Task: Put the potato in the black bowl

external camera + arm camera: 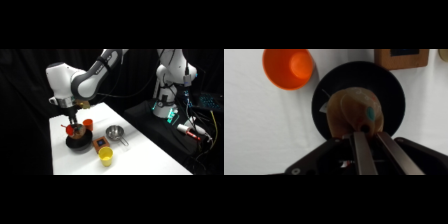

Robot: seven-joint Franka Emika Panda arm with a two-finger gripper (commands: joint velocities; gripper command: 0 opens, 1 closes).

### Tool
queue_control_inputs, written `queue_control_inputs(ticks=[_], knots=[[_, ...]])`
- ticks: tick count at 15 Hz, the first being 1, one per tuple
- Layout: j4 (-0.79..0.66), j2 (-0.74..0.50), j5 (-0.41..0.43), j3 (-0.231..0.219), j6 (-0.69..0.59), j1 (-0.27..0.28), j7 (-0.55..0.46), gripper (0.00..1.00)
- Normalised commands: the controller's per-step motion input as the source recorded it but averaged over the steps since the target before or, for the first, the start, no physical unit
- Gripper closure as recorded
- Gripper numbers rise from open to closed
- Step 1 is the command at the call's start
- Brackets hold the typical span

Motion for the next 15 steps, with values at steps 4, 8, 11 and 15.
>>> queue_control_inputs(ticks=[4,8,11,15], knots=[[0.13,0.04,0.138,0.103,-0.04,-0.064,-0.18,0.38],[-0.01,-0.13,0.106,0.054,-0.21,-0.003,-0.11,0.04],[-0.1,-0.28,0.067,-0.016,-0.3,0.039,0.01,0.0],[-0.29,-0.49,0.065,-0.035,-0.27,0.075,0.11,0.0]])
